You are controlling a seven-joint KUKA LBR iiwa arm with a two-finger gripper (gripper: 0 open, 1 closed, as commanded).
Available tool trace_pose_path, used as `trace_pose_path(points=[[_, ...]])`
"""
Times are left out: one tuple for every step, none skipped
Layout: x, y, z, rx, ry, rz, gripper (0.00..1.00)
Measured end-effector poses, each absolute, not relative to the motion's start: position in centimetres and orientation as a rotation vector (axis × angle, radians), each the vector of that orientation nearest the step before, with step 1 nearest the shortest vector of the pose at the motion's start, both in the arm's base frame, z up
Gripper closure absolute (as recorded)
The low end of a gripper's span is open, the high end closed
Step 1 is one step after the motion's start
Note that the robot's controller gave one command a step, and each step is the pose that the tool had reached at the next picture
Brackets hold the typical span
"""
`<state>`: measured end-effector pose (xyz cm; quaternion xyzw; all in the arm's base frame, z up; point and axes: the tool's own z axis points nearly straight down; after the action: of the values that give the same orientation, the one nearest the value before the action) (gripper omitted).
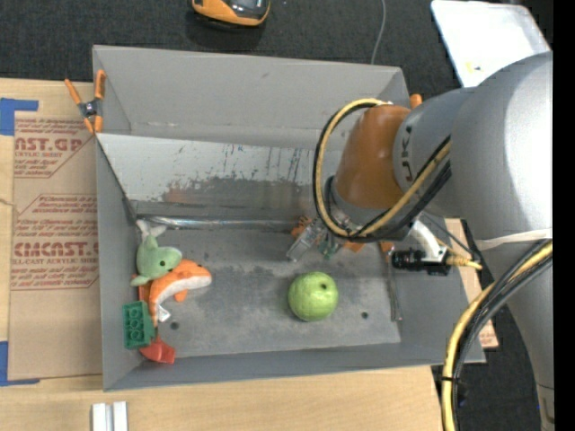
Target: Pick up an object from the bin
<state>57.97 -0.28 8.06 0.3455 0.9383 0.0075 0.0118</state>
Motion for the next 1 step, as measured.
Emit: trace_pose_path(points=[[54.63, -2.13, 9.60, 0.800, 3.021, 0.007, 1.00]])
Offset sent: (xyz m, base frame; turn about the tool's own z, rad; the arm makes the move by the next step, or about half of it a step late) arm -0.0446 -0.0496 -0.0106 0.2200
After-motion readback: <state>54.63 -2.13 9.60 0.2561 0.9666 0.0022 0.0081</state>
